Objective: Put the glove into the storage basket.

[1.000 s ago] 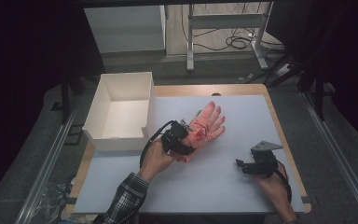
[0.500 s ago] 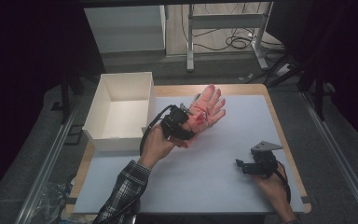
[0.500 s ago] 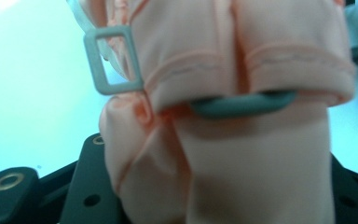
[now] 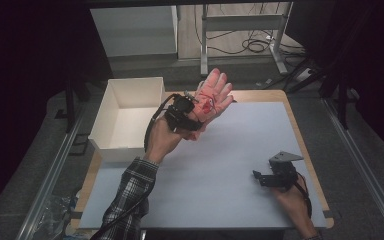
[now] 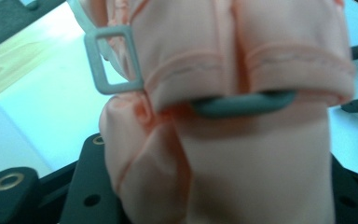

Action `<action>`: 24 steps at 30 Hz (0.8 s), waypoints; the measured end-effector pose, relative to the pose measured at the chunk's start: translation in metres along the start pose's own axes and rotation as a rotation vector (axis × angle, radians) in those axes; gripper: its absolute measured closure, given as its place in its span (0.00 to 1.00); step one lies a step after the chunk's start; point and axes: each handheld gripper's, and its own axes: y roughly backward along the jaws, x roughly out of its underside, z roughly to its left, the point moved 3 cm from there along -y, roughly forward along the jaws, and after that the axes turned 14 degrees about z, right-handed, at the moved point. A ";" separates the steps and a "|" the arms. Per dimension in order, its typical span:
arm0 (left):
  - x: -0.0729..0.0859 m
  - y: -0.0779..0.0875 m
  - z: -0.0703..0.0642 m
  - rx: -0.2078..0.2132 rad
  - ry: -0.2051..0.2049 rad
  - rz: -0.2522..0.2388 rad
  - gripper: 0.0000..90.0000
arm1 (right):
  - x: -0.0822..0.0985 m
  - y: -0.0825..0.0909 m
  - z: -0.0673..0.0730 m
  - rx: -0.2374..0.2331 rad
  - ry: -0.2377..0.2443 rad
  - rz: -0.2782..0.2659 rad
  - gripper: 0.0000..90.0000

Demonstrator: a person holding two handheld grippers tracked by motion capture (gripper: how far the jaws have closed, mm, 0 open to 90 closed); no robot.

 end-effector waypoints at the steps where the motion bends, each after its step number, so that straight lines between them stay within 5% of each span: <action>1: 0.000 0.002 0.004 -0.009 0.008 0.000 0.57 | 0.000 0.000 0.000 0.000 -0.001 0.000 0.23; 24: 0.025 0.058 0.073 -0.115 0.198 -0.063 0.56 | 0.000 0.000 0.000 0.001 0.001 0.001 0.23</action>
